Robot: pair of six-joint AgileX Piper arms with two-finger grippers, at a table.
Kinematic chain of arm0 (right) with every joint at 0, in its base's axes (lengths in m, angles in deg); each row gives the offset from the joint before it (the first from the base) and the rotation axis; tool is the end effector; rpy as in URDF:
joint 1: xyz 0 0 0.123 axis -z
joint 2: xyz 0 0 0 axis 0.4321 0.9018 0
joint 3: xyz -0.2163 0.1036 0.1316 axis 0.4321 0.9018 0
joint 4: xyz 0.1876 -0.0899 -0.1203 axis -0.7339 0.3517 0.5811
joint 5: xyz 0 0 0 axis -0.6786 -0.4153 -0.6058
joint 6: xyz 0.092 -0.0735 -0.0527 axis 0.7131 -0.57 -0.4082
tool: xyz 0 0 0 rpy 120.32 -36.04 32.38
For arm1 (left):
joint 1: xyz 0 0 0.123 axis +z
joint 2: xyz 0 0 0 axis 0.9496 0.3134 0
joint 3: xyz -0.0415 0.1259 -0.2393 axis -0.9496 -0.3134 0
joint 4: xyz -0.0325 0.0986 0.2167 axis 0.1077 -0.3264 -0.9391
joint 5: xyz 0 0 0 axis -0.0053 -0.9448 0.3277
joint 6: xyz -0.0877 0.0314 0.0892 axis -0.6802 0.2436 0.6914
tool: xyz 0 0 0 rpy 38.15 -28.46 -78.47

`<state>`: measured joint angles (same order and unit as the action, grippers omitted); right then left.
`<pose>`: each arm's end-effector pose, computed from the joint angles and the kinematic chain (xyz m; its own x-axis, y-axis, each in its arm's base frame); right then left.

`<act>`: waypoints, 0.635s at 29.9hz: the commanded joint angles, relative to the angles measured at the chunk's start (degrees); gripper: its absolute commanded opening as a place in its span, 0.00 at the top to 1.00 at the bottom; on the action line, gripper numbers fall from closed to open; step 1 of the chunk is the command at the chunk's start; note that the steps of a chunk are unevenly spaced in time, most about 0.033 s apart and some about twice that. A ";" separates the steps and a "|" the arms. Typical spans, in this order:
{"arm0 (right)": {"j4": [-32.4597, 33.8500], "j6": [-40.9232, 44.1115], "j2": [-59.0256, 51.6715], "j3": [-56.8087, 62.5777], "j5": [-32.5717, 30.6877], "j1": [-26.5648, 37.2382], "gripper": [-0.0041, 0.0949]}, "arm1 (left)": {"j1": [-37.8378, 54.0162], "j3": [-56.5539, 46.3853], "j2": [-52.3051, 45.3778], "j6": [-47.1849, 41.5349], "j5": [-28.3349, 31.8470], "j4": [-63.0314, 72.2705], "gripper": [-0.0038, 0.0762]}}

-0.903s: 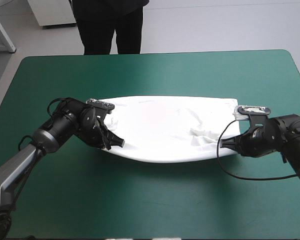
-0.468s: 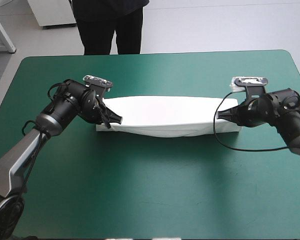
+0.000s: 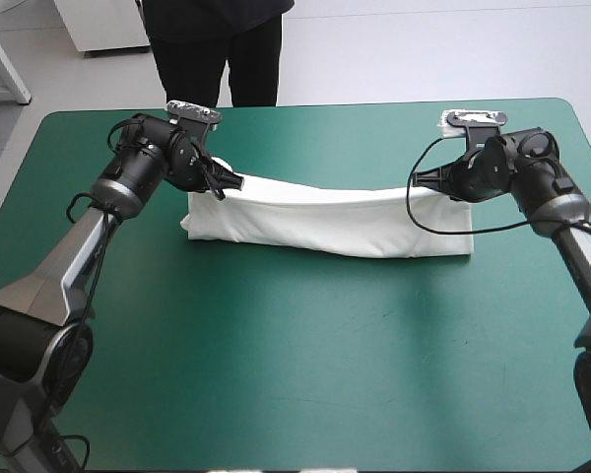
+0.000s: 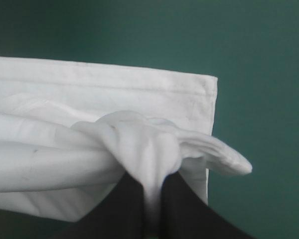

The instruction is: Fold the cloth

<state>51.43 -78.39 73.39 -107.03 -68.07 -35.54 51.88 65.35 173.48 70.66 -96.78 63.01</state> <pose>0.3688 0.0586 0.3014 -0.8081 0.0016 -0.5891 -0.0320 0.9984 0.0466 0.3926 -0.1222 0.2990 -0.7971 0.2824 -0.5337 0.2606 0.9582 0.1178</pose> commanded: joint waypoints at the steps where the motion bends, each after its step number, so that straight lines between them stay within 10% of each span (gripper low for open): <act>1: 0.85 -1.34 0.85 -5.35 2.79 1.62 0.98 | 0.05 5.26 0.83 0.97 2.23 -0.28 0.98; 19: -13.05 -7.15 15.37 -9.74 6.72 7.91 0.98 | 0.05 10.02 14.62 0.64 2.21 -0.14 0.98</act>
<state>40.44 -84.30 90.30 -114.76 -64.28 -28.33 51.88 73.47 190.43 71.76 -96.04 63.24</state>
